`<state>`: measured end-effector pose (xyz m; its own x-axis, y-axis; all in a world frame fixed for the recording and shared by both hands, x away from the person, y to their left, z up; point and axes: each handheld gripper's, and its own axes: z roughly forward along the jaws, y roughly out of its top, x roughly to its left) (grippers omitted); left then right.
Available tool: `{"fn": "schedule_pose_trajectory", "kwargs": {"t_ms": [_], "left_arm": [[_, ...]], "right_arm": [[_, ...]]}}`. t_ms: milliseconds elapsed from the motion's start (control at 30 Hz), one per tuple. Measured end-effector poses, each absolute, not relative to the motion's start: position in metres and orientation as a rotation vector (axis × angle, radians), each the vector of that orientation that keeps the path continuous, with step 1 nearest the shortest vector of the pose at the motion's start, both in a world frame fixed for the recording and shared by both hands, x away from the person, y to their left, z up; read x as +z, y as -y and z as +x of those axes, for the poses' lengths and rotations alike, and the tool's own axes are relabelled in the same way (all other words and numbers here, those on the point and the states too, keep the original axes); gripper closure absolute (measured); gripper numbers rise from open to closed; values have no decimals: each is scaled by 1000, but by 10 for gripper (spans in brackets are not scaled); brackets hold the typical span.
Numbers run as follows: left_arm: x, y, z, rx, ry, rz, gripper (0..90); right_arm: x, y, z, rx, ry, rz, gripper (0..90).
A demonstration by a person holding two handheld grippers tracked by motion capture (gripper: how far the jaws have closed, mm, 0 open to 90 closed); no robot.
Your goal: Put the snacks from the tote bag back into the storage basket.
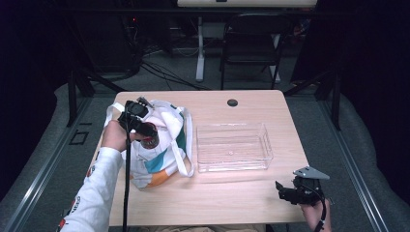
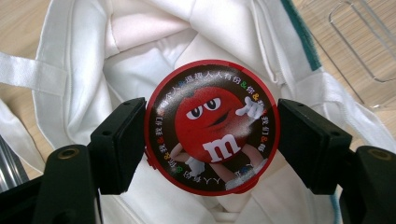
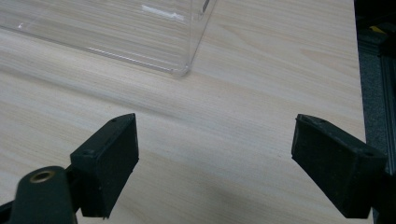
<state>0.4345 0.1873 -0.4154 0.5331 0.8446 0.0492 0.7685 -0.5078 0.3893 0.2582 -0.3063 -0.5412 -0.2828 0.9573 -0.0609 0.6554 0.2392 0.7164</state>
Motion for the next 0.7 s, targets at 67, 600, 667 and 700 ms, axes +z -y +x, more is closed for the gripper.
{"fn": "schedule_pose_trajectory", "kwargs": {"t_ms": [67,600,667,700], "left_arm": [[-412,-185,434,335,-1326,2456,273],[-386,-165,432,359,-1261,2473,273],[-384,-162,432,364,-1251,2478,272],[-382,-161,432,361,-1247,2480,273]], "right_arm": [[-541,306,258,802,-2021,1471,144],[-541,307,257,808,-2014,1472,144],[-542,307,257,807,-2016,1471,144],[-542,307,257,809,-2016,1470,144]]}}
